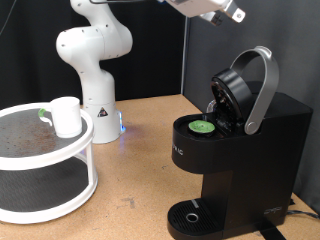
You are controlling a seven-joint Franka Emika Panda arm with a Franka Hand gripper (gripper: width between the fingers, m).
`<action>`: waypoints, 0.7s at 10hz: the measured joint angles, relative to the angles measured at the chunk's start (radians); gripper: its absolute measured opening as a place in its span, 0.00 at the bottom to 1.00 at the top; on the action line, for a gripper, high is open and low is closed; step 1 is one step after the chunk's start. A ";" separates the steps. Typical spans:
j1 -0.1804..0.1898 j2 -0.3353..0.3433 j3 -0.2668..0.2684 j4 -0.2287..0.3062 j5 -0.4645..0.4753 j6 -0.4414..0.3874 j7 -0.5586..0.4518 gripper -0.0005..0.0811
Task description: Make a cup of coffee with the keurig machine
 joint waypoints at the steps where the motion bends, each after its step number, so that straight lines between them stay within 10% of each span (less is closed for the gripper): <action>1: 0.010 0.001 0.011 0.009 0.040 0.016 0.000 0.99; 7: 0.040 0.084 0.148 0.116 -0.048 0.081 0.172 0.99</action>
